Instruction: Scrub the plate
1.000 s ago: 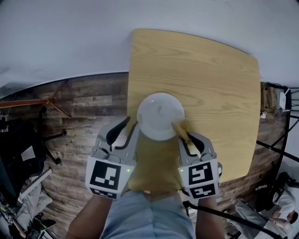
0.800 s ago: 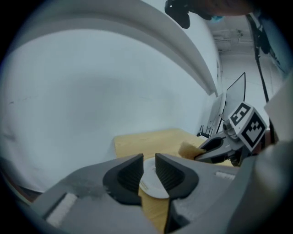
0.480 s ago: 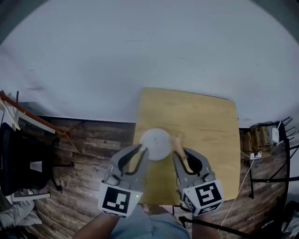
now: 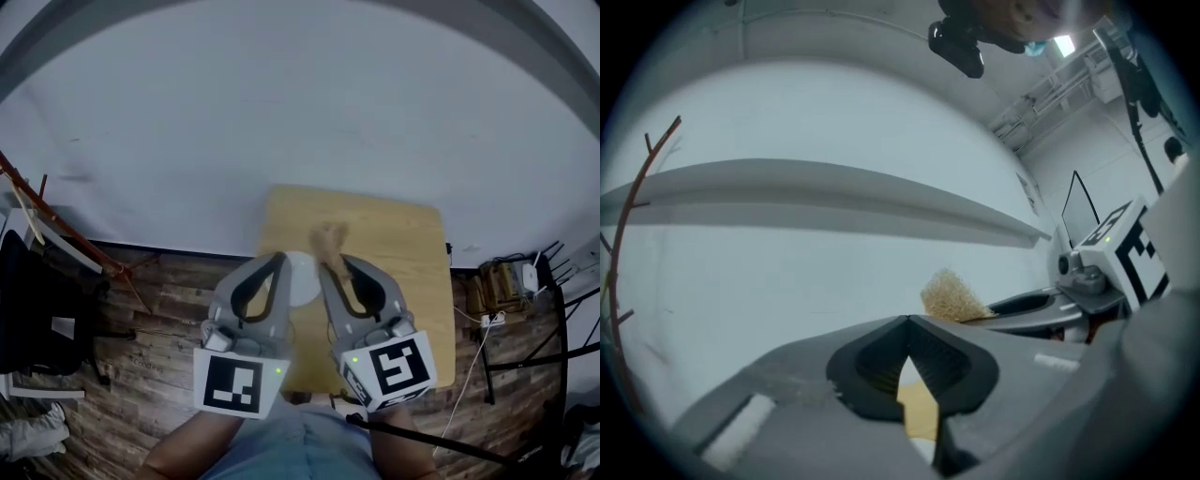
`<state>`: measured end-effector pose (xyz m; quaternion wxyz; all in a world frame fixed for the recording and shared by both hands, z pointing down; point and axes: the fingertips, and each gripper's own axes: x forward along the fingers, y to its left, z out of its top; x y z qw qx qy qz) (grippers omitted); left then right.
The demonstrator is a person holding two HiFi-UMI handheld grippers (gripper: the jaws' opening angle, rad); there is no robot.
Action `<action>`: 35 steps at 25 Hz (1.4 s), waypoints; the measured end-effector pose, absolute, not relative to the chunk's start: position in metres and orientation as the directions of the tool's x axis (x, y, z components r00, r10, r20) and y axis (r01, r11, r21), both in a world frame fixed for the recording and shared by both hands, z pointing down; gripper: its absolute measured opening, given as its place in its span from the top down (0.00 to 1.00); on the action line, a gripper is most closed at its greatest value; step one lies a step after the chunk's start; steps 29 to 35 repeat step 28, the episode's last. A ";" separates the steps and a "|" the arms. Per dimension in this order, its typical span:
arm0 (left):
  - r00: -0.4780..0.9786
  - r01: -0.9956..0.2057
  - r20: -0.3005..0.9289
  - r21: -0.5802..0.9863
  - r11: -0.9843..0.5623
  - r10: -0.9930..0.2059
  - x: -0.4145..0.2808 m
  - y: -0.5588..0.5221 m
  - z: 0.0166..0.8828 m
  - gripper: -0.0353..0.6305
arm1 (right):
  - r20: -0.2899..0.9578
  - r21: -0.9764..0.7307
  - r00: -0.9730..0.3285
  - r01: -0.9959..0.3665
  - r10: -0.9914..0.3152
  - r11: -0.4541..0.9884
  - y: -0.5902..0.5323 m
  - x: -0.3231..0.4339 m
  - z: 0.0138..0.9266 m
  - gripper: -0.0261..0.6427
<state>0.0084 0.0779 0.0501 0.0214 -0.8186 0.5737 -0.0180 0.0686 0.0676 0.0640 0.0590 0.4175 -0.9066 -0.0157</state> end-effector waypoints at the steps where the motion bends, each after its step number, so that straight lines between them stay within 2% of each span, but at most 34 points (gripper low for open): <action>1: 0.340 -0.939 -0.003 -0.059 -0.339 -0.940 0.009 0.079 0.047 0.92 | 0.098 0.083 -0.644 -0.755 -0.759 0.651 0.069 0.068 0.063 0.85; 35: 0.350 -0.936 0.009 -0.049 -0.350 -0.937 -0.002 0.072 0.056 0.92 | 0.122 0.090 -0.634 -0.759 -0.764 0.645 0.065 0.053 0.074 0.86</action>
